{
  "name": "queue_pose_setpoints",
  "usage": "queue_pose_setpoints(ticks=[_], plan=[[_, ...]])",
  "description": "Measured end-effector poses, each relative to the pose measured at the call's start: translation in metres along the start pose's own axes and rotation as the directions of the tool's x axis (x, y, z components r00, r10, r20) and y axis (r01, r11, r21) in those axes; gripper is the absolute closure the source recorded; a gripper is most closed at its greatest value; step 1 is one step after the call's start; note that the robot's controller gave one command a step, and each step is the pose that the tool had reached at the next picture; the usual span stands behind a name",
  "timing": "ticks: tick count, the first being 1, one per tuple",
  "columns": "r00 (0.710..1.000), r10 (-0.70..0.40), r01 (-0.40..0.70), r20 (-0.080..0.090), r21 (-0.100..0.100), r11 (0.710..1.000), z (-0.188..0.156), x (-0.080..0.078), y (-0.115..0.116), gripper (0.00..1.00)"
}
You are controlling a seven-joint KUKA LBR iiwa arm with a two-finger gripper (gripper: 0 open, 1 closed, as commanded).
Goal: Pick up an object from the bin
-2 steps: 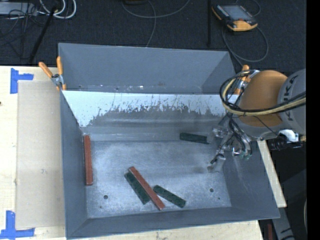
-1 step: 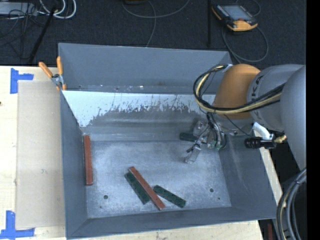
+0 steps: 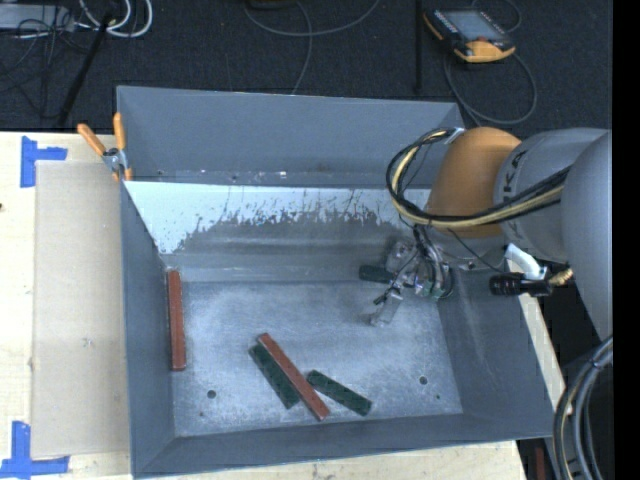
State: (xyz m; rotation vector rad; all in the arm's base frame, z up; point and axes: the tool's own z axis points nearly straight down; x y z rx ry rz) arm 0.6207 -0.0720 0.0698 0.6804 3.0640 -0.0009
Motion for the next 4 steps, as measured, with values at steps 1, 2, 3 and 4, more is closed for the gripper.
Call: queue_pose_setpoints(ticks=[1, 2, 3, 4], plan=[[1.000, -0.002, 0.002, 0.003, 0.000, 1.000, -0.002, -0.001, 0.001, 1.00], [1.000, -0.006, 0.006, 0.001, 0.000, 1.000, -0.031, -0.002, 0.001, 1.00], [1.000, -0.013, 0.013, 0.005, -0.003, 1.000, -0.100, -0.005, 0.002, 1.00], [1.000, -0.017, 0.017, 0.000, 0.000, 1.000, -0.113, -0.005, 0.002, 1.00]])
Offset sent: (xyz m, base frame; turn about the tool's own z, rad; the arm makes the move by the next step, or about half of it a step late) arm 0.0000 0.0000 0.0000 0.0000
